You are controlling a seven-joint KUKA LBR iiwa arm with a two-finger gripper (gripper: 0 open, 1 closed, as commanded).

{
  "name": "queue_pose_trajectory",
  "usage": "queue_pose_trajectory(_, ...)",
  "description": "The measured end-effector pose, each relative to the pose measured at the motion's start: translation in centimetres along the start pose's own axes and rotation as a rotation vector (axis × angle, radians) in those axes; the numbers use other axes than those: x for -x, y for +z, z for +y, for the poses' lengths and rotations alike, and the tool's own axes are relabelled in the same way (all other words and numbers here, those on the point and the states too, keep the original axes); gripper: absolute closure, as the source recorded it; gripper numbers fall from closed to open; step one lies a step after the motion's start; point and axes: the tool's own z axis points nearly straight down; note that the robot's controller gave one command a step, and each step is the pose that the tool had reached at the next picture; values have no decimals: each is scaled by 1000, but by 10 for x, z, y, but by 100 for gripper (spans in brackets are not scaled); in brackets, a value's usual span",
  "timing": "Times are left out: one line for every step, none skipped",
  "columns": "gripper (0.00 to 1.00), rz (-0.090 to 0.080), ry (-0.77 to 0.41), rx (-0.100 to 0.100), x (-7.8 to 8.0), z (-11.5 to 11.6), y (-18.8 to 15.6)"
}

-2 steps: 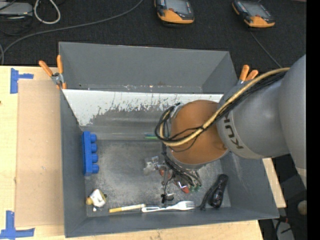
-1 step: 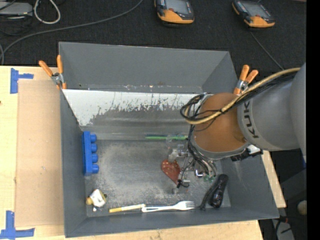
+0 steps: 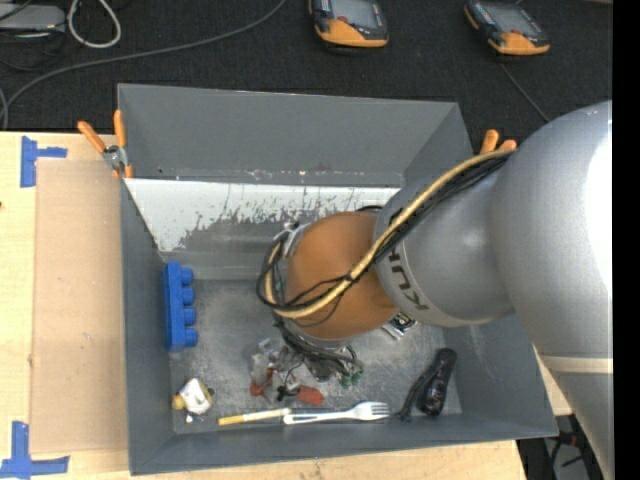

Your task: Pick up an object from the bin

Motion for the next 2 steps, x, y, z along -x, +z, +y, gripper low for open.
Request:
queue_pose_trajectory(100, 0, -1, 4, 0, 4, 0)
queue_pose_trajectory(100, 5, -1, 4, -2, 5, -13)
